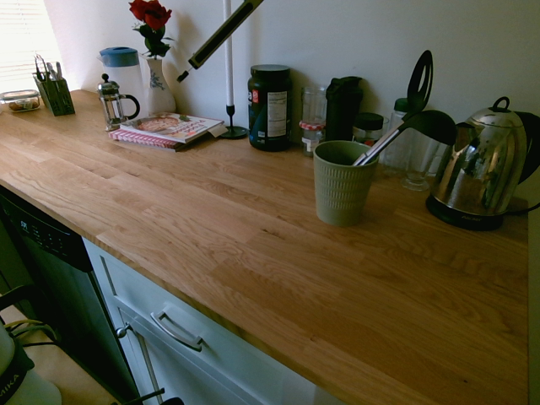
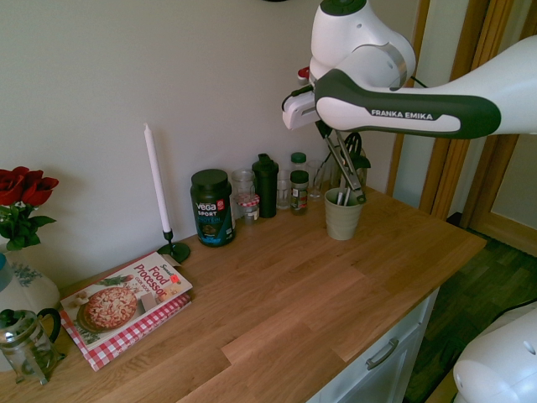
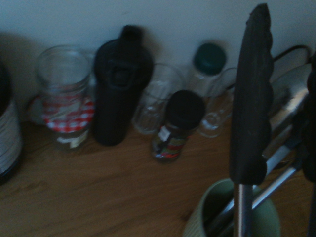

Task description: Put the tongs back in the holder

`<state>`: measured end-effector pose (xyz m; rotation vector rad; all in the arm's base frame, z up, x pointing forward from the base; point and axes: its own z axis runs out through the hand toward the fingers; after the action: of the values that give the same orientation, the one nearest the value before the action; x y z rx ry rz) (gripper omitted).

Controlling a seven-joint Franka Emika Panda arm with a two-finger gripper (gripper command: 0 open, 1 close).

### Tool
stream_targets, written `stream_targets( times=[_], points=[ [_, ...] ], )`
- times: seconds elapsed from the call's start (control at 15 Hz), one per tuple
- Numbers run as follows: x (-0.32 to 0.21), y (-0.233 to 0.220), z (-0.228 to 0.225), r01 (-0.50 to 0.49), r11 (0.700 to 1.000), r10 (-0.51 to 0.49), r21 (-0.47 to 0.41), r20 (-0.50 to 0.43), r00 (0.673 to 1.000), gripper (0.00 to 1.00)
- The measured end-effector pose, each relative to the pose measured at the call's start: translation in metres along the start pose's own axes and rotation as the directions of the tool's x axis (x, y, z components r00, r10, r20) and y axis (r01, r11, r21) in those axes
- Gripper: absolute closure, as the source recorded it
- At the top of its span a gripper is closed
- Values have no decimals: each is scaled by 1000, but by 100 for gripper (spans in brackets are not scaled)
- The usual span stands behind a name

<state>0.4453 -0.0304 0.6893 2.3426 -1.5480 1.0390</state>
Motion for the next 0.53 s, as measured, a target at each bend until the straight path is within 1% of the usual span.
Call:
stream_targets(
  times=[0.13, 0.27, 0.4, 0.53],
  points=[
    [7, 4, 23, -55, 998, 53, -15, -111, 992, 100],
    [15, 4, 45, -106, 994, 100, -15, -223, 970, 100],
    [23, 7, 67, -164, 986, 147, -21, -340, 929, 100],
    [24, 11, 91, -214, 977, 186, -21, -417, 890, 100]
  ],
)
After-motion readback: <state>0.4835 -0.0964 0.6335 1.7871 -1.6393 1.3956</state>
